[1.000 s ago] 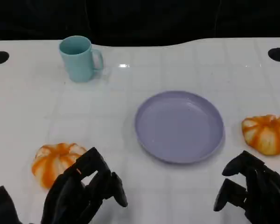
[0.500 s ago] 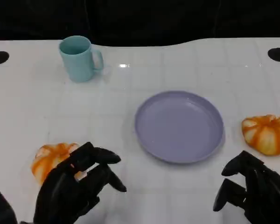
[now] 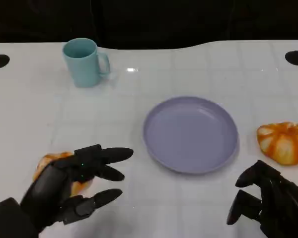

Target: Grasp the bread from the table and place it into the plate.

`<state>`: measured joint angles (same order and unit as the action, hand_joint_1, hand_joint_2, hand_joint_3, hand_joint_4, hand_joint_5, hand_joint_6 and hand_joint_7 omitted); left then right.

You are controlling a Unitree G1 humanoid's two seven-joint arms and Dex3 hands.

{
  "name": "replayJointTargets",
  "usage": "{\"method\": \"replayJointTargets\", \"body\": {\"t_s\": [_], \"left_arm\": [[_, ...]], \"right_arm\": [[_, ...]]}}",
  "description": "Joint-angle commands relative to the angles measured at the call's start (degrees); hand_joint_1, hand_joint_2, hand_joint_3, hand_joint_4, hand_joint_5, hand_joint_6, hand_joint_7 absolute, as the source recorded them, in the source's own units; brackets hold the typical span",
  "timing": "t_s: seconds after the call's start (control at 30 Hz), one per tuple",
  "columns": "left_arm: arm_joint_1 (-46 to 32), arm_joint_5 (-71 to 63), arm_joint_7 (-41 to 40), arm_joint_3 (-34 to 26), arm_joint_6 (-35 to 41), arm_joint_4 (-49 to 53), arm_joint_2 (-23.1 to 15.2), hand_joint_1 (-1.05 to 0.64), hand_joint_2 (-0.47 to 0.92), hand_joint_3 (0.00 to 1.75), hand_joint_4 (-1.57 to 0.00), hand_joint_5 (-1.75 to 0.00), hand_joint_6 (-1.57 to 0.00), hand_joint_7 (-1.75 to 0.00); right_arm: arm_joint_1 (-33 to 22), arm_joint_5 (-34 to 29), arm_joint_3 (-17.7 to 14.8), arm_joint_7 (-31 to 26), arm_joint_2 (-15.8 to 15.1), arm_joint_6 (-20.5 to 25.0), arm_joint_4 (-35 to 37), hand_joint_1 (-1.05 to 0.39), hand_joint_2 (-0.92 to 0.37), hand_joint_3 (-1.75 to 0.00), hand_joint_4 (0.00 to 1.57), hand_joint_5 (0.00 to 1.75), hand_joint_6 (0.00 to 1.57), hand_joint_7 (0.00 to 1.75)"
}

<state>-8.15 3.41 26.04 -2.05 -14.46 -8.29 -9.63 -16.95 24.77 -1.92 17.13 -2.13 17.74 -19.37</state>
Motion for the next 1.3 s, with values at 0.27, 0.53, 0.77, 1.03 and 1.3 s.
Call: {"method": "replayJointTargets", "body": {"t_s": [0.27, 0.53, 0.77, 1.03, 1.3], "left_arm": [[0.42, -22.44, -6.2, -1.12, -1.57, -8.42, -11.83, -0.61, 0.92, 0.07, -0.21, -0.51, -0.48, -0.01], [-0.4, -38.77, -12.97, -0.8, -0.34, -13.19, -14.74, -0.6, 0.92, 0.09, -0.16, -0.39, -0.44, 0.0], [-0.51, -42.67, -12.43, -0.22, 2.34, -15.27, -15.52, -0.59, 0.92, 0.1, -0.11, -0.34, -0.38, 0.0], [2.93, -55.76, -2.94, 3.8, 11.62, -16.93, -19.75, -0.5, 0.82, 0.0, -0.04, -0.18, -0.25, 0.0], [7.67, -59.85, 4.82, 8.36, 16.22, -13.45, -21.59, -0.54, 0.82, 0.01, -0.02, -0.14, -0.18, 0.0]], "right_arm": [[-0.1, 0.63, -0.18, 0.05, -0.44, 0.22, -0.45, -0.54, -0.92, -0.41, 0.6, 1.75, 0.42, 1.63], [0.1, 0.6, -0.19, -0.17, -0.58, 0.7, -0.58, -0.54, -0.92, -0.42, 0.6, 1.75, 0.43, 1.65], [0.17, 0.44, -0.16, 0.06, -0.61, 0.66, -0.54, -0.54, -0.92, -0.43, 0.6, 1.75, 0.41, 1.66], [0.1, -0.01, 0.07, -0.3, -0.57, 0.88, -0.96, -0.54, -0.92, -0.45, 0.61, 1.75, 0.4, 1.67], [0.15, 0.35, -0.04, 0.2, -0.63, 0.65, -0.72, -0.54, -0.92, -0.46, 0.61, 1.75, 0.39, 1.68]]}}
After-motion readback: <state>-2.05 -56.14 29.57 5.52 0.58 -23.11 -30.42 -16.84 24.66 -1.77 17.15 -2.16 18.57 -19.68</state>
